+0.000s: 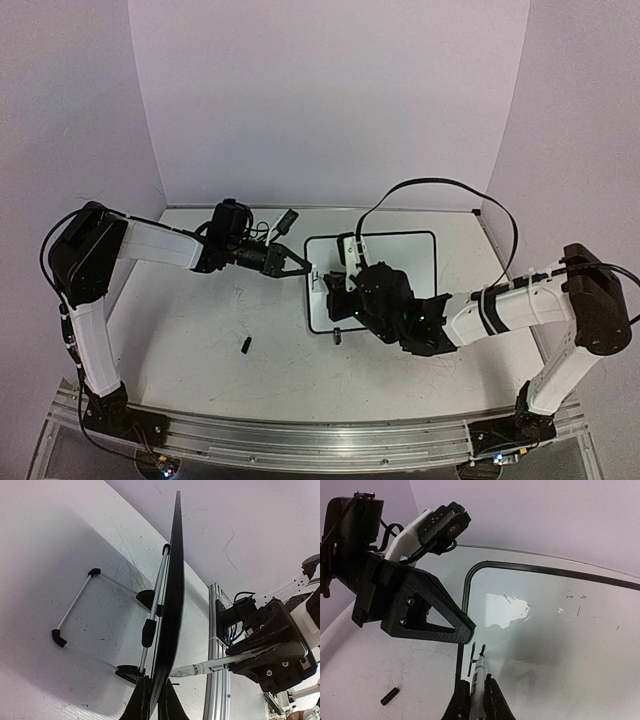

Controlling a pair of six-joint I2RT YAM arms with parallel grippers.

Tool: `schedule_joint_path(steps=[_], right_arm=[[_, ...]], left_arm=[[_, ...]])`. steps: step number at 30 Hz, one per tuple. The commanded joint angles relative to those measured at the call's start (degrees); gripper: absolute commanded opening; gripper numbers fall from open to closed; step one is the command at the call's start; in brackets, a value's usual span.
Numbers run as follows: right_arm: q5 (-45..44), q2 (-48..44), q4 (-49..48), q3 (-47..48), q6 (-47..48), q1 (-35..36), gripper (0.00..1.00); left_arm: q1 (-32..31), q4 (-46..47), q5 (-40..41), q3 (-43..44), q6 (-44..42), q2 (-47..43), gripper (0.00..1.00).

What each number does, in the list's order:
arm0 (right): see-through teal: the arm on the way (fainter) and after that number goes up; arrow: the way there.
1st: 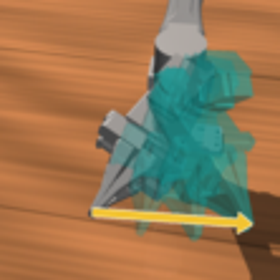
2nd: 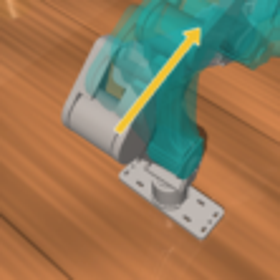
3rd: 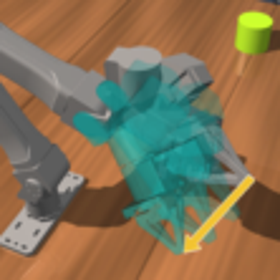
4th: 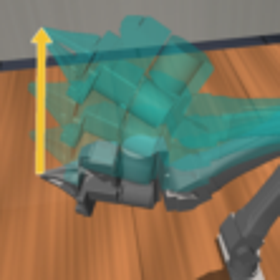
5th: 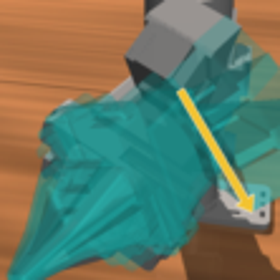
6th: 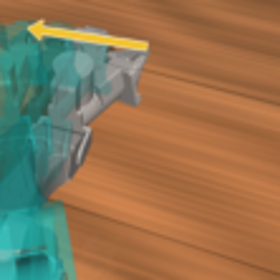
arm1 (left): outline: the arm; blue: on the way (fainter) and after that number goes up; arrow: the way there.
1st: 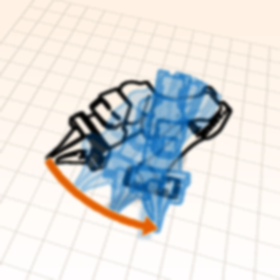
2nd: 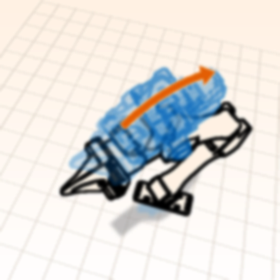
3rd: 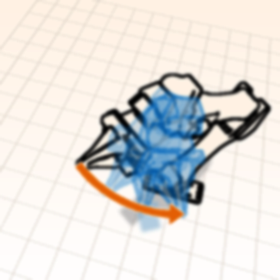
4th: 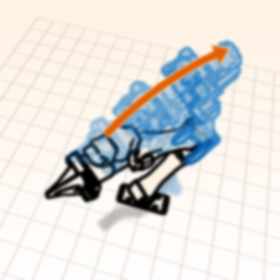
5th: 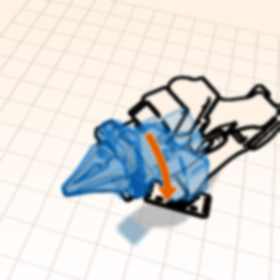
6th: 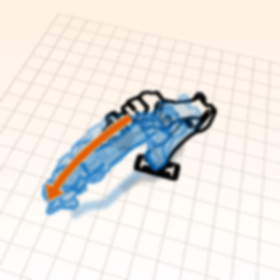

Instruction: Write a sentence on the whiteboard

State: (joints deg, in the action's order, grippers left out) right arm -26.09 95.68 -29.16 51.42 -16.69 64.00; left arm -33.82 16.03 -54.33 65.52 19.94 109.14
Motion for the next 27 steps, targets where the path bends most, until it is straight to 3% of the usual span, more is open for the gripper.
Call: schedule_joint_path(steps=[1,27], right_arm=[[-1.63,-0.45,1.64,-0.84,-1.13,0.32,0.00],[-0.85,-1.80,1.93,-1.98,-2.64,1.57,0.00]], left_arm=[[-0.50,-0.56,-2.65,-0.39,2.03,-2.44,0.00],[-0.73,-0.56,-2.71,-0.40,1.98,-2.45,0.00]])
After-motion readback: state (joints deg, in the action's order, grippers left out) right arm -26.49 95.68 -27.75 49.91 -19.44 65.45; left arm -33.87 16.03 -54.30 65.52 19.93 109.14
